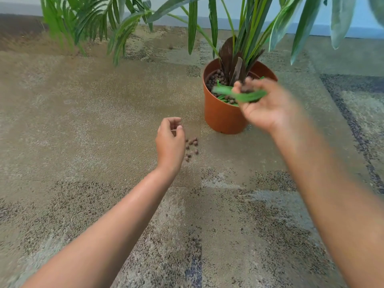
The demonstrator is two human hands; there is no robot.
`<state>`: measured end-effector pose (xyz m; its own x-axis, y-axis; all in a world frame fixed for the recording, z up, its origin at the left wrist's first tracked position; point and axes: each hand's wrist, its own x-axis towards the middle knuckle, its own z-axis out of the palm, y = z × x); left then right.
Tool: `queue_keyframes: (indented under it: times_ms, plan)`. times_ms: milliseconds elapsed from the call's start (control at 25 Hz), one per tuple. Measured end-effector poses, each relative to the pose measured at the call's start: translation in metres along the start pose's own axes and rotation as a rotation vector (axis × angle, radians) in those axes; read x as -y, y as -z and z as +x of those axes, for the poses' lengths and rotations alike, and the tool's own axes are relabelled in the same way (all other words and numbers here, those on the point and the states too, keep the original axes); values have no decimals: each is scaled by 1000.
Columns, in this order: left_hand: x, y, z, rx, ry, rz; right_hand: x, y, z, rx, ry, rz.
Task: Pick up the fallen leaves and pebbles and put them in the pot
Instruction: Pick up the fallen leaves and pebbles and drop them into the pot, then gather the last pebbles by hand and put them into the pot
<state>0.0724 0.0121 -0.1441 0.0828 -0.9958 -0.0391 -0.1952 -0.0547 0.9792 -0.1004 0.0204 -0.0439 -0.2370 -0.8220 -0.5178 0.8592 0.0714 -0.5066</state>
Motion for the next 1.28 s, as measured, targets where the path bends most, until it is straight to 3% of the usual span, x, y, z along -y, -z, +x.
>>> queue_keyframes:
  times_ms: [80,200,360,480,560,760,960,1080,1160,1280]
  plan:
    - [5,1,0,-22,33,22,23,-15,6,-92,122,4]
    - [12,2,1,-36,80,65,35,-23,19,-248,121,-101]
    - [19,7,6,-36,136,65,30,-26,13,-184,100,-194]
    - [27,16,11,-49,189,-84,5,-19,-2,-174,387,-301]
    - [29,24,12,-80,293,-399,-34,-4,-9,-117,568,-532]
    - [36,22,15,-245,590,-914,-130,54,20,163,495,-1587]
    - [34,7,9,-197,683,-986,-146,48,76,394,413,-2233]
    - [41,7,13,-176,697,-938,-146,47,88,514,365,-2358]
    - [46,10,16,-179,695,-948,-143,49,89,481,448,-2283]
    - [49,11,18,-160,681,-958,-141,49,90,435,596,-2361]
